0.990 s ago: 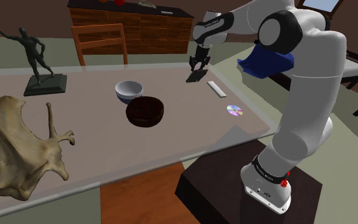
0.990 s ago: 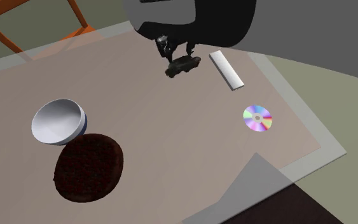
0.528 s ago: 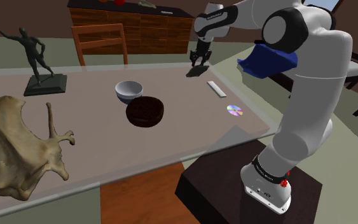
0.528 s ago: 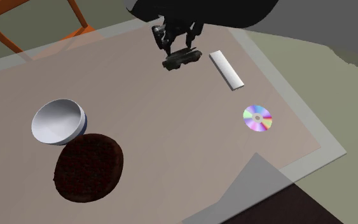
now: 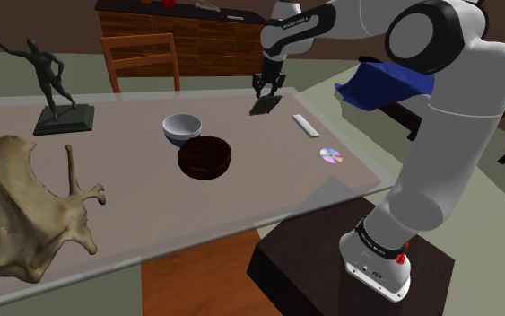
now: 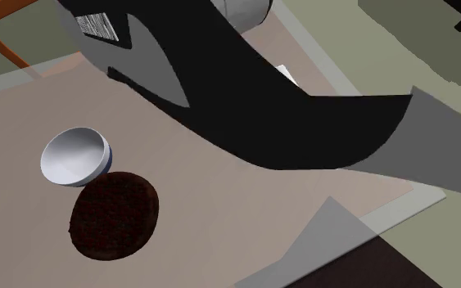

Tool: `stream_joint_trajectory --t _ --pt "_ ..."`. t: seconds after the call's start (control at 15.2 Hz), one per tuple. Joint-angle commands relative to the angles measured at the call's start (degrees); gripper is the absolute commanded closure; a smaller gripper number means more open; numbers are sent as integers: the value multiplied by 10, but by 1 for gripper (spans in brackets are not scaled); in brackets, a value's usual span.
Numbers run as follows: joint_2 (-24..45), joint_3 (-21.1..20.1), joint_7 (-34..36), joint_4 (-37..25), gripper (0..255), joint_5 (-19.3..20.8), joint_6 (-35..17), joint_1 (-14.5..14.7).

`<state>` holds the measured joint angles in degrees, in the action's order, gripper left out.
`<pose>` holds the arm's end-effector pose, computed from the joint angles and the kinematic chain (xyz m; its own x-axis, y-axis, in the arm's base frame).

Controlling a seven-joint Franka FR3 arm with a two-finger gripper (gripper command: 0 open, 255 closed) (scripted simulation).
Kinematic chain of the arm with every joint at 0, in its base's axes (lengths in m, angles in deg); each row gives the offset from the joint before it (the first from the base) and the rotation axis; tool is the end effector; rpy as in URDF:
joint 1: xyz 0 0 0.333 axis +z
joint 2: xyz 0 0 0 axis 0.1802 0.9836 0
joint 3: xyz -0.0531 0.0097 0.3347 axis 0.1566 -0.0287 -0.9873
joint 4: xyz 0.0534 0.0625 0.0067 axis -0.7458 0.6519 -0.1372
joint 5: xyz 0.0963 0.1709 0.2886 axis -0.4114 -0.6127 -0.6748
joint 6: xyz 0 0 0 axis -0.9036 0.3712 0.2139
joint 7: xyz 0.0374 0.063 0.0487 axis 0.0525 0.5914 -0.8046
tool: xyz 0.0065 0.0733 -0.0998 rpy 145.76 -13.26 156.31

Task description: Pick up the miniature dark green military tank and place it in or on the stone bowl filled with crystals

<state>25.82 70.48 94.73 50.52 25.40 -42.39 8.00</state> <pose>0.5959 -0.1286 0.4282 0.9355 -0.3434 0.0831 -0.3456 -0.9383 0.0122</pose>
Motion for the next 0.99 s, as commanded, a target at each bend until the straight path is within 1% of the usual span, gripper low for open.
stream_joint_trajectory --t 0.0,0.46,0.92 --pt "-13 -6 26 12 255 7 0 17" --pt "-41 -34 122 39 255 28 3 76" --pt "-45 -66 217 31 255 44 17 132"
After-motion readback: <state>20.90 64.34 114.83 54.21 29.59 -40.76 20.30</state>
